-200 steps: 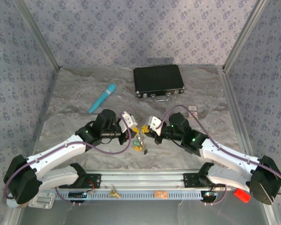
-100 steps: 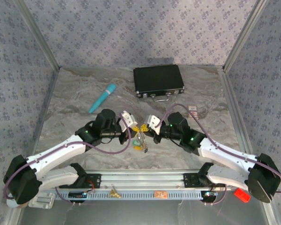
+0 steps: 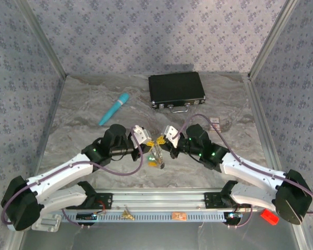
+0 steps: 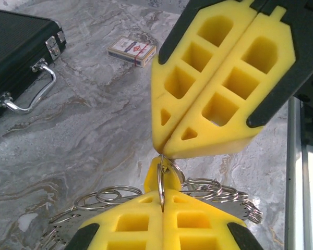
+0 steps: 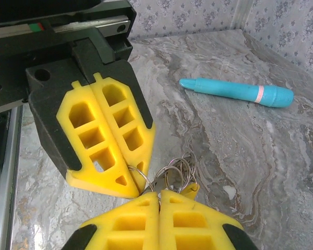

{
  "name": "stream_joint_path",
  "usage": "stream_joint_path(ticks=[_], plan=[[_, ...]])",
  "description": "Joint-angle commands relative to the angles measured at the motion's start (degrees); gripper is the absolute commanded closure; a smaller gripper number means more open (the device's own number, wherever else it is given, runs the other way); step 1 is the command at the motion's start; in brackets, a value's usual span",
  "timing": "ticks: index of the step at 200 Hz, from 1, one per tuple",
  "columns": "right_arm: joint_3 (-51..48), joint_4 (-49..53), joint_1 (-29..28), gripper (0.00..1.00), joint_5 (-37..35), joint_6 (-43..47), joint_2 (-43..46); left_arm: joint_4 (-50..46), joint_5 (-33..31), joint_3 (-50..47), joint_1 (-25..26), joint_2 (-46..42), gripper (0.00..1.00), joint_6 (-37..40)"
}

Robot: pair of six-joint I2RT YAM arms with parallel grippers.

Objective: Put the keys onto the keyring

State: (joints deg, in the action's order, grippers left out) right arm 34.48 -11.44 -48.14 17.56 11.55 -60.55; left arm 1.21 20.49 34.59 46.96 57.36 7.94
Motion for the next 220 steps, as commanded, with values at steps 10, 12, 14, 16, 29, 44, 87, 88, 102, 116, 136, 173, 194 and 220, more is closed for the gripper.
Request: stream_joint_path(ticks=[10,12,14,16,29,44,87,88,102,116,136,173,194,220], plan=[[2.52,-0.62,0.24,1.00,-3.26,-2.14,-1.01,3.95,-0.98,-0.90,2.89,-3.03,1.00,5.58],[2.59,-0.56,0.24,1.00,-3.31,-2.25,-1.04,4.01,-1.22,-0.99,2.99,-3.11,1.00,5.89],[2.67,-0.52,0.24,1.00,-3.32,-2.53,-1.12,4.09,-1.44,-1.10,3.19,-3.17,1.00,6.15],[2.69,-0.45,0.24,1.00,-3.37,-2.59,-1.20,4.20,-1.69,-1.17,3.37,-3.28,1.00,6.46],[3.09,-0.40,0.17,1.00,-3.35,-3.32,-1.53,4.31,-3.23,-1.28,4.21,-3.40,1.00,7.96],[3.47,-0.34,0.04,1.00,-3.52,-4.05,-2.01,4.47,-4.91,-1.35,4.97,-3.35,1.00,9.24],[4.45,0.58,-0.45,1.00,-3.68,-4.56,-2.97,5.19,-9.69,-1.61,6.73,-3.40,1.00,12.22],[4.45,0.65,-0.46,1.00,-3.68,-4.58,-2.98,5.20,-9.77,-1.62,6.78,-3.40,1.00,12.29],[4.66,1.10,-0.45,1.00,-3.91,-4.71,-3.17,5.53,-10.66,-1.79,7.09,-3.49,1.00,12.79],[4.69,1.72,-0.34,1.00,-4.03,-4.86,-3.33,6.21,-11.54,-2.27,7.18,-3.84,1.00,12.98],[4.32,2.37,-0.29,1.00,-3.14,-4.85,-3.02,6.73,-11.81,-2.85,7.18,-4.39,1.00,12.97],[2.54,1.84,0.11,0.69,0.23,-1.90,0.64,8.03,-11.49,-4.43,7.18,-4.72,1.00,12.46],[1.83,3.92,1.98,0.65,2.81,3.12,3.69,10.46,-11.20,-5.69,7.16,-4.84,1.00,11.67],[3.64,10.86,6.30,0.65,10.75,10.54,4.88,16.70,-8.14,-8.38,5.57,-5.17,1.00,8.84]])
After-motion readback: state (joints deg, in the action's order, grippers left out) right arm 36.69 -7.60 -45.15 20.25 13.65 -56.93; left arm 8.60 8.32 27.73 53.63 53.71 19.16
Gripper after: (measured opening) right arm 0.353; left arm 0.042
